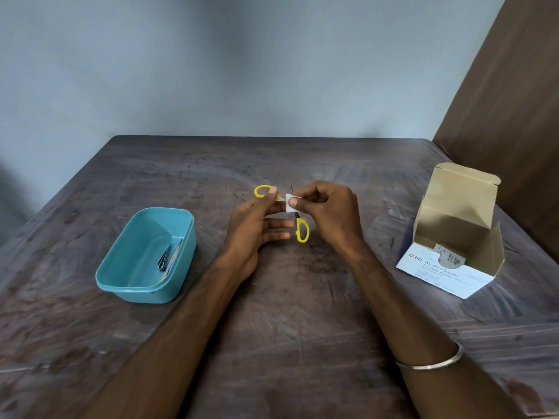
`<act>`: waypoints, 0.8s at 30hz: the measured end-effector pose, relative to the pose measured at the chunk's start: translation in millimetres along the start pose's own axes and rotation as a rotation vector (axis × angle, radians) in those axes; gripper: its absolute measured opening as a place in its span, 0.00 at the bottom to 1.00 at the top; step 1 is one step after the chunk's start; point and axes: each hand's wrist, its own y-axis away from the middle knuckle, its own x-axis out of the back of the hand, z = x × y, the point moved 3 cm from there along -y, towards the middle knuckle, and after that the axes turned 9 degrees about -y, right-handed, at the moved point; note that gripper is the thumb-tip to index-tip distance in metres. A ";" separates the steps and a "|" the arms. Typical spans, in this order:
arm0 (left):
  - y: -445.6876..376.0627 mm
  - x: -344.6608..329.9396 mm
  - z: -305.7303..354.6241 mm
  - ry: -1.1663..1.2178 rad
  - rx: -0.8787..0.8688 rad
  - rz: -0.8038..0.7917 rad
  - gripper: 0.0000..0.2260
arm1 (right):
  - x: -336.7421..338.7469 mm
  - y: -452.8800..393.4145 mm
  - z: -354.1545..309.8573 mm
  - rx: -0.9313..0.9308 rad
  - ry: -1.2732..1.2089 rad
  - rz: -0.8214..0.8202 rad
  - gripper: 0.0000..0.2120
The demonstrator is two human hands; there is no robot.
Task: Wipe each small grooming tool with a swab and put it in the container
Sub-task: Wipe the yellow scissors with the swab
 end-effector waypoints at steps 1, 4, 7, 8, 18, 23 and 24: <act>-0.5 -0.3 -0.7 0.014 -0.002 -0.012 0.10 | -0.7 0.2 0.6 -0.012 -0.029 0.015 0.04; -0.5 -1.1 -2.1 0.030 -0.050 -0.041 0.05 | -4.3 2.1 0.7 -0.039 -0.117 0.054 0.05; 1.2 -2.6 -1.2 0.014 -0.101 -0.081 0.16 | -7.2 7.0 -1.4 -0.047 -0.131 0.073 0.04; 1.5 -3.1 -0.9 0.008 -0.105 -0.088 0.18 | -7.9 8.2 -1.9 -0.044 -0.116 0.071 0.04; -4.4 0.2 -5.9 -0.020 -0.062 0.036 0.15 | 1.8 3.2 -5.9 0.052 0.016 0.138 0.04; -5.7 0.8 -7.3 -0.139 -0.145 0.070 0.10 | -2.9 4.4 -9.9 0.138 0.028 0.026 0.03; -5.6 0.7 -7.3 -0.154 -0.162 0.072 0.10 | -5.0 5.5 -9.8 0.152 0.056 -0.002 0.04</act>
